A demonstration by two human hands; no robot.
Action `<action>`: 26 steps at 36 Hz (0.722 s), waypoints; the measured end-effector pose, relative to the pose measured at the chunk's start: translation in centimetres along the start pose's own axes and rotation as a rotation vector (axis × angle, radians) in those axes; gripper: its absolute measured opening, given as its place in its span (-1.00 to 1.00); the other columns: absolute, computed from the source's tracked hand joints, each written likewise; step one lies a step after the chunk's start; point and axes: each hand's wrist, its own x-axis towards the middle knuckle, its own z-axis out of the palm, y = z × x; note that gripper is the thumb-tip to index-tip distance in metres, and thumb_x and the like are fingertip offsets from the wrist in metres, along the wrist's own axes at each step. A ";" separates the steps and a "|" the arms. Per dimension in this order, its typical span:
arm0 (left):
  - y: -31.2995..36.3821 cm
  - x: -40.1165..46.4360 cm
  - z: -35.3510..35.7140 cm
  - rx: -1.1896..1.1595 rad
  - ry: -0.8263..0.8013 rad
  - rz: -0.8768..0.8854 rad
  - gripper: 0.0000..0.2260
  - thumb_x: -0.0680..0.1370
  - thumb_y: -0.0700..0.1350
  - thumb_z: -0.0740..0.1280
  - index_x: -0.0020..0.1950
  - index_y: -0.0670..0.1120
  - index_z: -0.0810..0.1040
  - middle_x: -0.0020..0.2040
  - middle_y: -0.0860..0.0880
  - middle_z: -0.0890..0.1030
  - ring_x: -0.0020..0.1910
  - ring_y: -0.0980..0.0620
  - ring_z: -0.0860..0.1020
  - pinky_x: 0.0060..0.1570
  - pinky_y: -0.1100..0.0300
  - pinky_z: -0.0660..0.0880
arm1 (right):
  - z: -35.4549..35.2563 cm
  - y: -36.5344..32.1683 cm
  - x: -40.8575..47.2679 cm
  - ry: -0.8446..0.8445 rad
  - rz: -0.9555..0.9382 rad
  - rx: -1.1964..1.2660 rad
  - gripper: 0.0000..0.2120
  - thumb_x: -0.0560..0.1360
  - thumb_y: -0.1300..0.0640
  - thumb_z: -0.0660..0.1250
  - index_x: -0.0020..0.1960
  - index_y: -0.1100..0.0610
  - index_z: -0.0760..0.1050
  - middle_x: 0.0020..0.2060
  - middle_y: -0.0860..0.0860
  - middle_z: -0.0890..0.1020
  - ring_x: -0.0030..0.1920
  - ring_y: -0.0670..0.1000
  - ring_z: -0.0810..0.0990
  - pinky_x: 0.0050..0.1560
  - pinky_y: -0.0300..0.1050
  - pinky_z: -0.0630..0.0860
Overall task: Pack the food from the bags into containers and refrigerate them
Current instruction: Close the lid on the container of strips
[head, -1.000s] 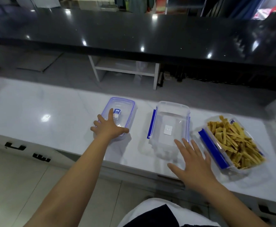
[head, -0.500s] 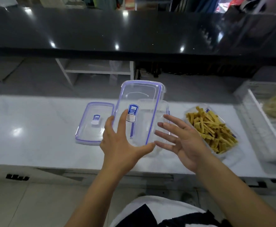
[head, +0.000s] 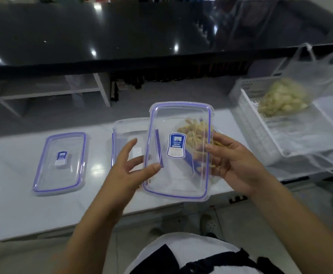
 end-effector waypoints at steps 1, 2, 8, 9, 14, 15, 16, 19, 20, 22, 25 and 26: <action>0.2 0.4 -0.1 -0.080 -0.079 -0.034 -0.20 0.21 0.19 0.62 0.41 0.31 0.40 0.25 0.03 0.66 0.13 -0.06 0.69 0.03 -0.03 0.65 | -1.0 -0.5 -0.1 -0.029 0.020 0.013 -0.71 0.39 0.22 0.41 0.09 0.06 0.70 -0.06 0.14 0.73 -0.12 0.12 0.74 -0.26 0.01 0.66; 0.4 0.7 0.0 -0.153 -0.166 -0.052 -0.24 0.25 0.11 0.60 0.43 0.19 0.46 0.23 -0.04 0.68 0.14 -0.11 0.69 0.00 -0.06 0.66 | -2.0 -0.9 -0.2 -0.059 0.035 0.021 -0.71 0.41 0.22 0.39 0.09 0.05 0.70 -0.07 0.12 0.73 -0.12 0.10 0.74 -0.25 0.01 0.66; 0.5 1.9 3.0 -0.391 -0.428 -0.074 -0.49 0.43 -0.12 0.48 0.38 0.10 0.57 0.30 -0.15 0.63 0.16 -0.17 0.67 -0.12 0.00 0.63 | -6.1 -2.9 -0.1 -0.131 0.138 -0.025 -0.64 0.48 0.23 0.36 0.25 0.05 0.64 -0.05 0.10 0.72 -0.13 0.06 0.74 -0.22 -0.02 0.65; 0.4 2.0 3.7 -0.411 -0.429 -0.075 -0.50 0.42 -0.13 0.49 0.36 0.11 0.59 0.29 -0.15 0.64 0.15 -0.17 0.67 -0.13 0.00 0.63 | -6.6 -3.3 0.0 -0.114 0.146 -0.046 -0.62 0.47 0.22 0.38 0.27 0.06 0.62 -0.03 0.10 0.72 -0.12 0.06 0.73 -0.22 -0.02 0.66; 0.1 2.3 7.7 -0.452 -0.301 -0.046 -0.51 0.35 -0.14 0.56 0.27 0.10 0.64 0.23 -0.15 0.67 0.14 -0.18 0.68 -0.14 -0.03 0.65 | -7.5 -4.5 0.1 0.165 -0.014 -0.450 -0.31 0.23 -0.06 0.57 0.35 -0.14 0.52 0.20 0.01 0.66 0.07 0.00 0.70 0.00 0.02 0.66; 0.1 2.4 8.5 -0.464 -0.264 -0.040 -0.54 0.37 -0.13 0.54 0.26 0.09 0.65 0.21 -0.15 0.68 0.14 -0.18 0.68 -0.14 -0.04 0.65 | -7.5 -4.6 -0.3 0.203 -0.076 -0.570 -0.24 0.19 -0.16 0.58 0.37 -0.25 0.48 0.27 -0.08 0.60 0.14 -0.06 0.66 0.06 0.00 0.63; 0.0 2.4 9.4 -0.479 -0.230 -0.036 -0.57 0.40 -0.15 0.52 0.26 0.08 0.64 0.20 -0.15 0.69 0.14 -0.19 0.68 -0.13 -0.06 0.65 | -7.4 -4.8 -0.8 0.186 -0.121 -0.673 -0.20 0.17 -0.25 0.58 0.38 -0.37 0.40 0.33 -0.20 0.51 0.22 -0.15 0.59 0.11 -0.05 0.59; -0.2 2.4 11.7 -0.503 -0.144 -0.027 -0.57 0.47 -0.20 0.42 0.32 0.05 0.58 0.18 -0.14 0.70 0.14 -0.18 0.68 -0.10 -0.08 0.66 | -6.8 -4.3 -2.6 0.001 -0.122 -0.930 -0.03 0.13 -0.46 0.53 0.42 -0.57 0.09 0.44 -0.42 0.25 0.36 -0.44 0.29 0.22 -0.18 0.42; -0.2 2.4 12.5 -0.494 -0.125 -0.019 -0.57 0.48 -0.21 0.41 0.34 0.04 0.56 0.18 -0.13 0.70 0.15 -0.17 0.68 -0.11 -0.07 0.66 | -6.6 -3.8 -3.0 -0.026 -0.108 -1.017 0.03 0.12 -0.48 0.50 0.43 -0.59 -0.01 0.52 -0.38 0.13 0.42 -0.45 0.18 0.30 -0.12 0.39; -0.2 2.3 14.0 -0.469 -0.101 0.003 -0.54 0.52 -0.24 0.40 0.40 0.02 0.51 0.19 -0.12 0.70 0.16 -0.16 0.68 -0.12 -0.07 0.66 | -6.0 -2.7 -3.5 -0.012 -0.085 -1.149 0.12 0.10 -0.51 0.47 0.43 -0.59 -0.18 0.57 -0.33 -0.11 0.56 -0.24 -0.01 0.44 0.12 0.30; -0.2 1.9 15.8 -0.472 -0.084 0.026 -0.46 0.47 -0.25 0.44 0.42 0.05 0.47 0.18 -0.12 0.70 0.15 -0.13 0.68 -0.17 -0.02 0.66 | -5.8 -1.7 -3.2 0.058 -0.092 -1.252 0.18 0.08 -0.57 0.38 0.44 -0.53 -0.34 0.56 -0.28 -0.28 0.60 -0.03 -0.14 0.50 0.31 0.16; -0.1 1.8 16.3 -0.470 -0.083 0.038 -0.45 0.45 -0.23 0.45 0.41 0.07 0.47 0.18 -0.11 0.70 0.14 -0.12 0.69 -0.18 0.00 0.67 | -5.9 -1.5 -2.9 0.078 -0.111 -1.276 0.19 0.08 -0.59 0.35 0.45 -0.51 -0.36 0.55 -0.27 -0.29 0.60 0.01 -0.14 0.49 0.34 0.16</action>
